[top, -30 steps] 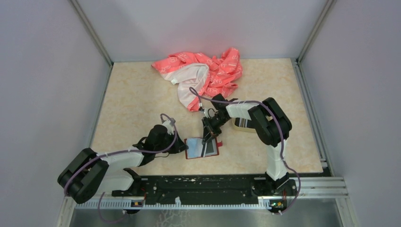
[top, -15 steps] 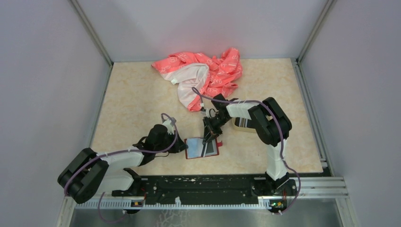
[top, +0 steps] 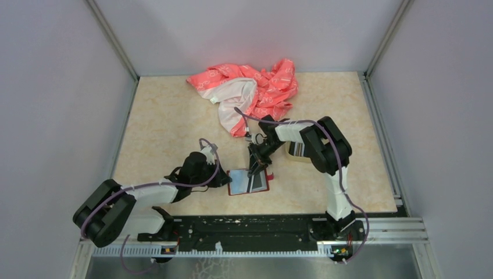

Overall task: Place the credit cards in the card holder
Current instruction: Insert the credit card into the card holder.

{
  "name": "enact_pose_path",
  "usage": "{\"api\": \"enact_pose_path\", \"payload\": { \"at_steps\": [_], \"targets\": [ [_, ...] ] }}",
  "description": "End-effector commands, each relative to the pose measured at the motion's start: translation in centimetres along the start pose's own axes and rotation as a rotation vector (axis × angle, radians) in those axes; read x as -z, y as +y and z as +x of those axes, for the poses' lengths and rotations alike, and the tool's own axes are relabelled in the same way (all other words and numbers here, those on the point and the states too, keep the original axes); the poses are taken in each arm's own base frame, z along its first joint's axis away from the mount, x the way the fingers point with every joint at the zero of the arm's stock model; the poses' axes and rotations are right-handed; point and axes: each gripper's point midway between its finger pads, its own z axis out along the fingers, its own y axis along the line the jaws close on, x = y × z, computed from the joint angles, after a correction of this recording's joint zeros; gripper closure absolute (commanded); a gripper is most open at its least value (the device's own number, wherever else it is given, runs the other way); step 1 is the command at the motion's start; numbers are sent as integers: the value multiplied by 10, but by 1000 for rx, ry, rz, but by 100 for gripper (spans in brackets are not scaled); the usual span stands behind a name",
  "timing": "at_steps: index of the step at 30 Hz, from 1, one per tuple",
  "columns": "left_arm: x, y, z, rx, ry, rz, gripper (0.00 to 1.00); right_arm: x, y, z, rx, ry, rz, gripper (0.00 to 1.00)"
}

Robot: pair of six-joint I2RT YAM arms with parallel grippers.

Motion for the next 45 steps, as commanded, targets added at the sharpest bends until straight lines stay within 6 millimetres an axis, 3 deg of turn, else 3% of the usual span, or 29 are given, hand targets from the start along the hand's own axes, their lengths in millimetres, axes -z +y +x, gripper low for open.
{"api": "enact_pose_path", "payload": {
  "at_steps": [1, 11, 15, 19, 24, 28, 34, 39, 45],
  "targets": [
    [-5, -2, -8, -27, -12, 5, 80, -11, -28, 0, 49, 25, 99, 95],
    [0, 3, -14, -17, -41, -36, 77, -14, -23, -18, 125, 2, 54, 90],
    [14, -4, -24, -24, -76, -34, 70, -16, -25, -20, 128, 11, 53, 87],
    [33, -32, -36, -38, -135, 86, 56, -17, -24, -22, 140, 10, 58, 86],
    [39, -85, -34, 35, -127, 318, 56, -18, -26, -23, 147, 9, 66, 85],
    [17, -116, -19, 3, -69, 268, 57, -18, -28, -22, 143, 11, 73, 85],
    [-20, -105, -15, -40, -70, -14, 59, -18, -28, -22, 148, 10, 79, 85],
    [-38, -112, -10, -77, -56, -63, 58, -19, -28, -22, 146, 12, 76, 84],
    [-59, -100, -3, -118, -24, -168, 58, -19, -29, -20, 145, 16, 78, 84]
  ]
}}
